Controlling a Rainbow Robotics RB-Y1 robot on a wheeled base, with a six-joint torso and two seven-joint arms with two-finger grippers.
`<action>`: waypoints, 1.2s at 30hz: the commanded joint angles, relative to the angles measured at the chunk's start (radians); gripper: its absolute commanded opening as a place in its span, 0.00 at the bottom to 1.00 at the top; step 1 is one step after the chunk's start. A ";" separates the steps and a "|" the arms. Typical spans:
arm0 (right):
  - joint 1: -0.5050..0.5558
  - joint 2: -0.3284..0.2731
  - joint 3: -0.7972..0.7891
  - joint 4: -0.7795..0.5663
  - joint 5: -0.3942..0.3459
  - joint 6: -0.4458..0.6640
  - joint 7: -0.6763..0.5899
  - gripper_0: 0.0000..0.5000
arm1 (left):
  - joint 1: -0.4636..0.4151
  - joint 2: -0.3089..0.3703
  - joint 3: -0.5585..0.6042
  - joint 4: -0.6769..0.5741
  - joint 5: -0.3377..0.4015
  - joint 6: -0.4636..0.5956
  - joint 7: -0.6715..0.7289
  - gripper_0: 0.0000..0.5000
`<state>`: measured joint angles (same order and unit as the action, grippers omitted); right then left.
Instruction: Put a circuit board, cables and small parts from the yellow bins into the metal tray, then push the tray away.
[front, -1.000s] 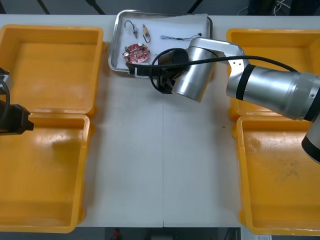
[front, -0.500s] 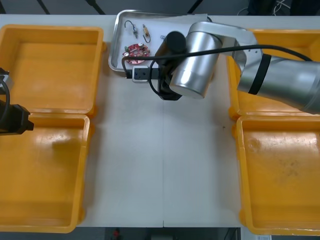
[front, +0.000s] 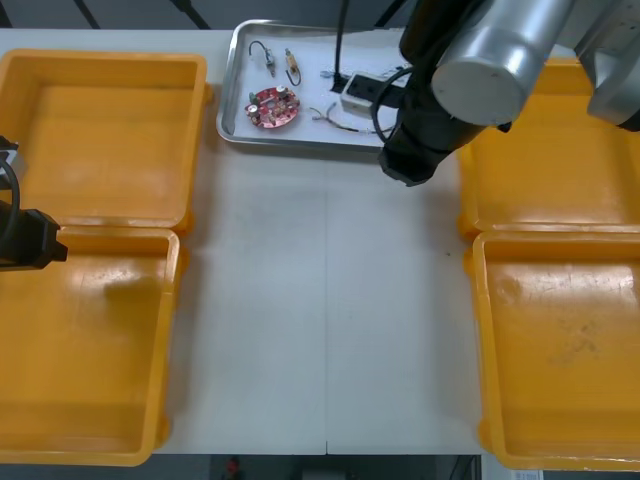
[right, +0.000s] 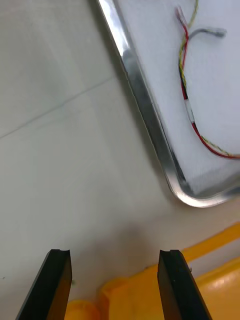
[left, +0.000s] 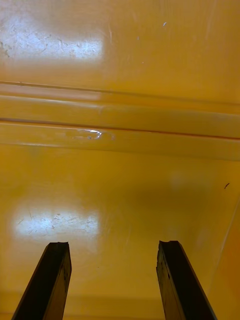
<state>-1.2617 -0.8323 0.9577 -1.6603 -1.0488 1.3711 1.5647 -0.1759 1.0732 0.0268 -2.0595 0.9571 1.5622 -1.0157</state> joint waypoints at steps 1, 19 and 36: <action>-0.048 -0.123 -0.059 -0.044 -0.074 0.016 -0.106 1.00 | 0.016 0.045 0.016 -0.007 0.006 -0.002 -0.066 1.00; 0.404 -0.257 -0.682 -0.168 -0.135 0.255 -0.249 1.00 | 0.016 0.045 0.016 -0.007 0.006 -0.002 -0.066 1.00; 0.809 -0.283 -1.100 -0.208 -0.129 0.342 -0.384 1.00 | 0.016 0.045 0.016 -0.007 0.006 -0.002 -0.066 1.00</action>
<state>-0.4982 -1.0704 -0.0867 -1.8416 -1.1815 1.7071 1.2480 -0.1727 1.0737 0.0268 -2.0594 0.9573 1.5622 -1.0157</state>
